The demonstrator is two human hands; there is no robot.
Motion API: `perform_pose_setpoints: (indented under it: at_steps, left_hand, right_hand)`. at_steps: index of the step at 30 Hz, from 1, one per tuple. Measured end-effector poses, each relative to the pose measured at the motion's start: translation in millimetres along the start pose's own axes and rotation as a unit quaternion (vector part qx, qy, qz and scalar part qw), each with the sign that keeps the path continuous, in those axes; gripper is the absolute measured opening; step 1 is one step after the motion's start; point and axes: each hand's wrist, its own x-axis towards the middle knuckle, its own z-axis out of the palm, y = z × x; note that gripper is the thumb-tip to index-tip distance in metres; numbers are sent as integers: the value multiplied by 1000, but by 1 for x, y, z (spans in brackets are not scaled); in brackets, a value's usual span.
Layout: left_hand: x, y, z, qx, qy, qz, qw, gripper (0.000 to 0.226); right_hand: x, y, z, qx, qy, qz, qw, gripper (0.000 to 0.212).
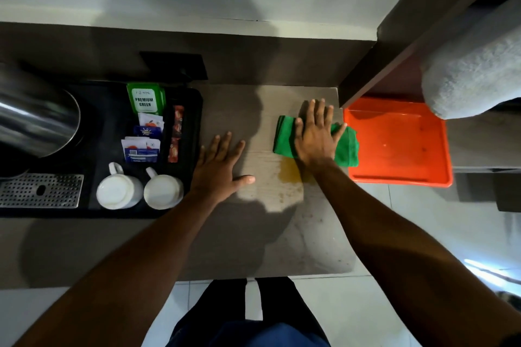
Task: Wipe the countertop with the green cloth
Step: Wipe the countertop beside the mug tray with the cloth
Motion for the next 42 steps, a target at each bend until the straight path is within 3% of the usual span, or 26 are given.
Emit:
perform_pose_setpoints:
  at_steps: [3,6,9,13,18,21,25,28,31,35,38,42]
  left_hand:
    - [1,1,0,-4,8,0,1000,99]
    - [1,3,1,-4,17,0,1000,97]
    - [0,3,4,6,20,-1,1000,95]
    - [1,3,7,-2,15,2,1000,96]
    - [-8,5,16,-3,51,-11,999,92]
    - [-18,9,26,3,110,-12,994,84]
    - [-16,8,32,3,158,-4,987,80]
    - [-10,5,37,12,167,-6,986,80]
    - [-15,5,36,18,151,-13,988,81]
    - [-13,7,34,15,140,-18,990,81]
    - [-12,6,34,18,132,-17,991,80]
    - [-14,9,30,16,119,-24,993,73]
  right_hand:
    - [-17,9,7,-62,-9,18,998,62]
    - [-29,5,23,-35,-37,82,995,63]
    - [-19,-12,38,-26,-46,85,995,67]
    - [-2,-26,48,-37,-45,38,998,67]
    - [-31,25,47,-74,-60,-70,993,60]
    - [-34,31,49,-55,-66,-18,996,60]
    - [13,-15,44,8,-54,62,997,61]
    - [14,-26,47,-17,-59,4,998,59]
    - [-43,5,46,-77,-51,-85,992,55]
    - [-70,51,37,-87,-76,-56,992,56]
    - [-26,15,42,-44,-52,-7,998,60]
    - [-27,-24,59,-82,-17,-92,992,57]
